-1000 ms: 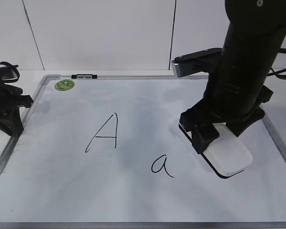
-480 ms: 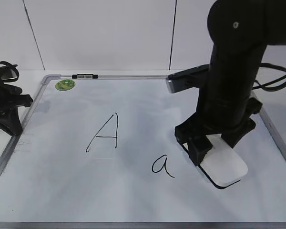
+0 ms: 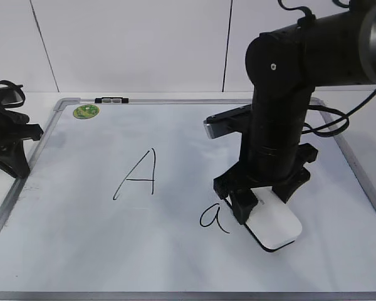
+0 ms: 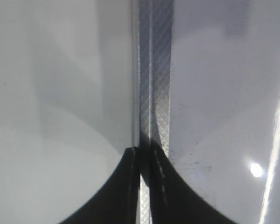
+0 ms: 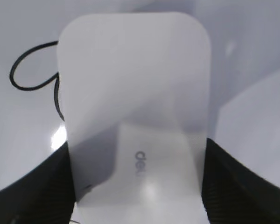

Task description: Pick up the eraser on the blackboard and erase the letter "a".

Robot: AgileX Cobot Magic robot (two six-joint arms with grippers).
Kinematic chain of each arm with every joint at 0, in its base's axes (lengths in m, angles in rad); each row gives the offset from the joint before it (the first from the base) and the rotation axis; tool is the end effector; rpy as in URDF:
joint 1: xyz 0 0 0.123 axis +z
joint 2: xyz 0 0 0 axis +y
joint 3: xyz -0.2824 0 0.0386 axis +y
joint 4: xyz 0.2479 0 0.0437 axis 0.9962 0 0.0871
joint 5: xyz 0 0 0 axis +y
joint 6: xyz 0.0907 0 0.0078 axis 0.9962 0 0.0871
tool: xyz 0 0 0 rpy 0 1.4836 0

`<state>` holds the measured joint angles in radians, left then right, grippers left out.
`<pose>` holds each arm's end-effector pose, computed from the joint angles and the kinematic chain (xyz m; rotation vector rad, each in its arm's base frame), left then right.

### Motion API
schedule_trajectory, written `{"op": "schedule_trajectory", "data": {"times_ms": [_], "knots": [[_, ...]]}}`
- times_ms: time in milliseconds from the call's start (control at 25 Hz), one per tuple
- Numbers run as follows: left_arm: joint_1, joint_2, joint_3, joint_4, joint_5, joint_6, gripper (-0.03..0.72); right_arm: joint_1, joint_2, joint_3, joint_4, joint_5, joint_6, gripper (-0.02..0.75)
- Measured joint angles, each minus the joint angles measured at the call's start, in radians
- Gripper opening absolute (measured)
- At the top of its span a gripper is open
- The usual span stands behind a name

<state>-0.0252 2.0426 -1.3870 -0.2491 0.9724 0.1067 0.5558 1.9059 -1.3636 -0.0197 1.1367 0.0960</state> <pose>0.3891 -0.0284 0.1515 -0.0090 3.0869 -0.3197 0.3085 0.1897 0.1955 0.7255 -3.0418 0.0369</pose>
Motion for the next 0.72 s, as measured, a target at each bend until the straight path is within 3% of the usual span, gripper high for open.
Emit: {"op": "schedule_trajectory", "data": {"times_ms": [480, 720], "knots": [[0.0, 0.0, 0.0, -0.004, 0.0, 0.0, 0.018, 0.002, 0.092, -0.055, 0.0, -0.017, 0.003, 0.544], [0.0, 0.0, 0.0, -0.004, -0.002, 0.0, 0.018, 0.055, 0.096, -0.057, -0.052, -0.011, 0.011, 0.543]]}}
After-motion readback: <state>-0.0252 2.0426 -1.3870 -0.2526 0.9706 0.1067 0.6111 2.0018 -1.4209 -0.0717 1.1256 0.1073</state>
